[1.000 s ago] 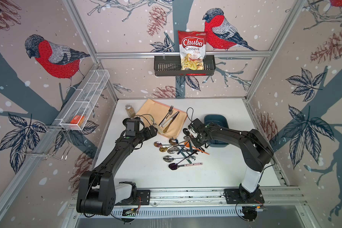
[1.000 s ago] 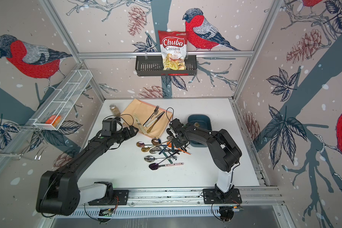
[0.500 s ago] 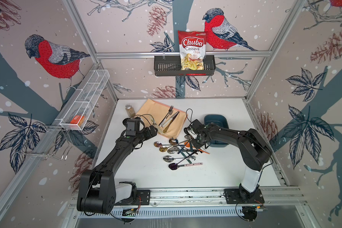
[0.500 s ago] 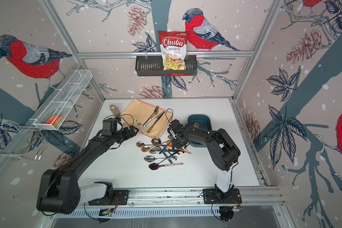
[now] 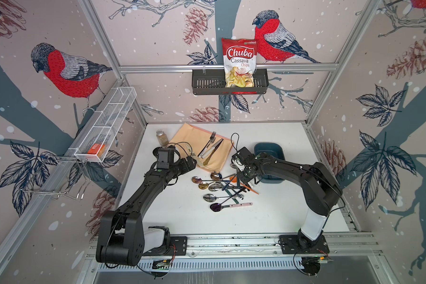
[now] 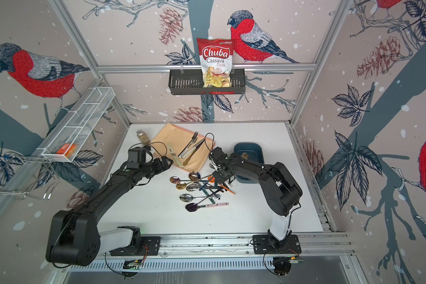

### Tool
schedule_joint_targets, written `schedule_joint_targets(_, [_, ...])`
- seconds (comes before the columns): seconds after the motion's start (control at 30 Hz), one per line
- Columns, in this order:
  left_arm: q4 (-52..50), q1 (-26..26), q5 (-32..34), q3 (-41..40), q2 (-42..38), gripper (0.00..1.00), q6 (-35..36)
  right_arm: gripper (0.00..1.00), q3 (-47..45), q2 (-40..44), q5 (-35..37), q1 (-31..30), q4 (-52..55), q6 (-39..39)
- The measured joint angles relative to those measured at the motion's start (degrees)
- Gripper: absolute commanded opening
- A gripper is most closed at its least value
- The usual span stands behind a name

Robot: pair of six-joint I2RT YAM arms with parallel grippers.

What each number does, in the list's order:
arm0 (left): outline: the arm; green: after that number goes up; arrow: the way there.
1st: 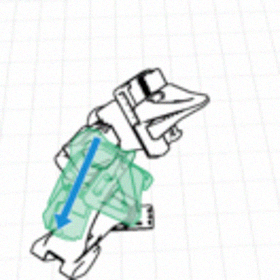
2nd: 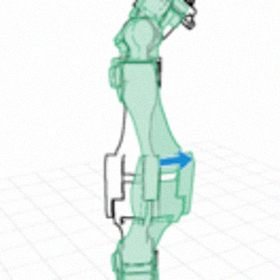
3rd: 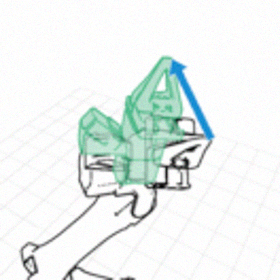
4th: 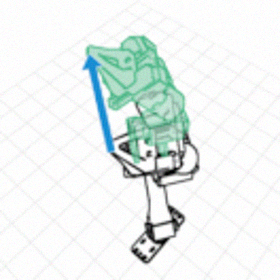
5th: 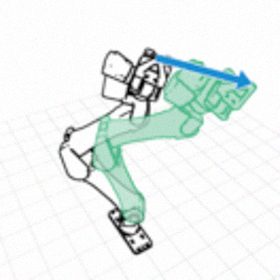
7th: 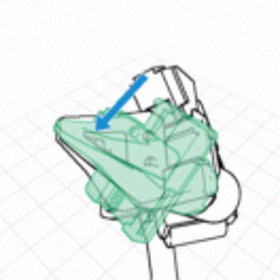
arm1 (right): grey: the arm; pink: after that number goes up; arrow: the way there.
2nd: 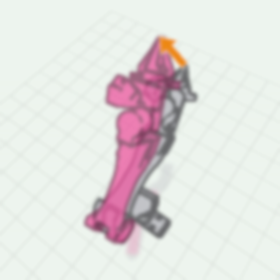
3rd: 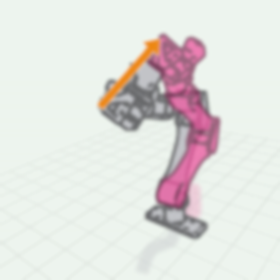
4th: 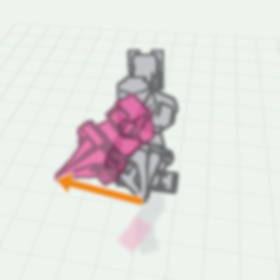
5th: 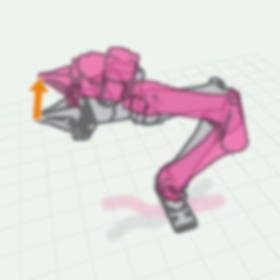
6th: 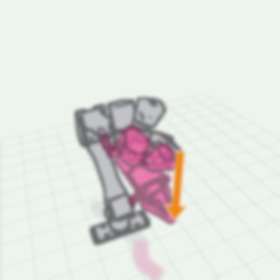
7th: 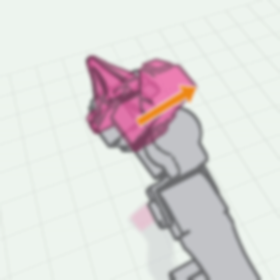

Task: Put the spoon into the storage box
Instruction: Pick up the spoon from the center of the board.

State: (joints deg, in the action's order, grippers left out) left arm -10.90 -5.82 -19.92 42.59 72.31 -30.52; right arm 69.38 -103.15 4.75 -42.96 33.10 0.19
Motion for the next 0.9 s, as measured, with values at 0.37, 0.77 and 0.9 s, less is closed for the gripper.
schedule_joint_targets(0.37, [-1.01,-3.76,2.21,3.69,0.11,0.96,5.46,0.1,5.9,0.48,1.95,2.89,2.01,2.99])
schedule_joint_targets(0.77, [-2.75,-10.14,7.48,6.6,3.1,0.96,8.5,0.11,6.05,5.49,-0.66,13.88,4.0,9.01])
schedule_joint_targets(0.9, [-2.69,-11.08,8.0,6.95,3.34,0.96,9.07,0.11,3.76,6.51,-1.22,17.84,4.79,10.8])
